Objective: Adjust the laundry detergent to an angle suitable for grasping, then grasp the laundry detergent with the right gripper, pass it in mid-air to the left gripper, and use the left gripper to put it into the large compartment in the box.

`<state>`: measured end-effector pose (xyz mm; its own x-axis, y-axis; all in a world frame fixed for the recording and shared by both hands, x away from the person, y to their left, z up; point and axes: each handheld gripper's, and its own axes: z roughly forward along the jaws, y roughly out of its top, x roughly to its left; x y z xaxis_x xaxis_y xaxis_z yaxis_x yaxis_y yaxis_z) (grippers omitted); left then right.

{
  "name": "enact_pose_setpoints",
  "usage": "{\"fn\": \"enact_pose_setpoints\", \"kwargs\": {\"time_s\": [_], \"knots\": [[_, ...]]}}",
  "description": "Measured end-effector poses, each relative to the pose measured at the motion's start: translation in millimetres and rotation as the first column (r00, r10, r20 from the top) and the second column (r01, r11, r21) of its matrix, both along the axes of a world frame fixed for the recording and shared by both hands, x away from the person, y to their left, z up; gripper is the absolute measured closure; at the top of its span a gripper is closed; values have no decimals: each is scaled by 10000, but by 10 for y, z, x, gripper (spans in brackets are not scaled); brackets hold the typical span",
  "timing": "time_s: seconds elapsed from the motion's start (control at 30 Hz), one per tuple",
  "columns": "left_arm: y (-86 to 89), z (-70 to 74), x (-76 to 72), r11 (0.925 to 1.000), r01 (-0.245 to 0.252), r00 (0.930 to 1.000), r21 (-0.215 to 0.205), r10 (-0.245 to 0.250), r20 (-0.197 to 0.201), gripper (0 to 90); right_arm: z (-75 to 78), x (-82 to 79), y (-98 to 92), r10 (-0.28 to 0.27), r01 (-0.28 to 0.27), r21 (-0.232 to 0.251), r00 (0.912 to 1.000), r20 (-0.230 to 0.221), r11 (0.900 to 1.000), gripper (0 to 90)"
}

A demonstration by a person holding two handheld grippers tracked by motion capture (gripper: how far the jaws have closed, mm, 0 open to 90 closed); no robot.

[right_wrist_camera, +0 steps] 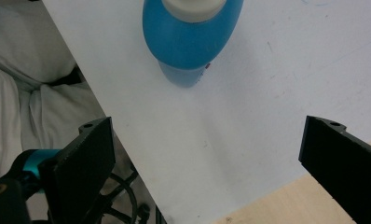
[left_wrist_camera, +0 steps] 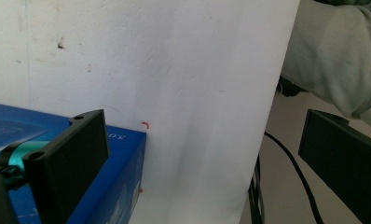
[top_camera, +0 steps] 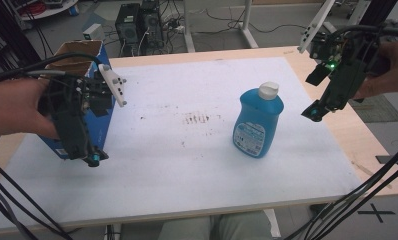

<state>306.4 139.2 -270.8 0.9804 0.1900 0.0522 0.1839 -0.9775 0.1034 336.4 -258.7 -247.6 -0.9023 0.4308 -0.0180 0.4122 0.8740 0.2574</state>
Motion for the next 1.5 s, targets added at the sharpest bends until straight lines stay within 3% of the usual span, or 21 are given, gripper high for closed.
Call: {"fn": "enact_pose_setpoints", "kwargs": {"time_s": [0.33,0.7,0.97,1.03,1.1,1.17,1.4,1.5], "knots": [[-24,40,31,10000,16,10000,-73,-15,98,17,-6,-63,-103,-314,311,188,9994,143,9993,30],[-36,35,5,10000,-34,10000,-68,34,34,16,-39,-69,-89,-250,248,230,9996,103,9994,30],[-94,18,50,9999,109,9999,7,-109,93,17,-115,-123,-177,-1018,1014,760,9948,8,9919,30],[-115,4,67,9999,153,9998,52,-154,100,16,-210,-161,-229,-1703,1700,1075,9854,-64,9796,30],[-124,2,85,9998,182,9997,27,-182,151,17,-230,-167,-239,-1786,1785,1197,9839,-93,9766,31],[-111,-7,114,9996,103,9997,-250,-98,204,16,-302,-199,-249,-2007,1989,1703,9796,-66,9651,31],[-123,-43,138,9991,166,9999,-394,-167,-19,16,-434,-226,-275,-2238,2192,2095,9746,-18,9529,30],[-137,-43,155,9987,256,9997,-434,-252,78,16,-505,-231,-302,-2447,2379,2604,9696,-64,9358,30]]}}
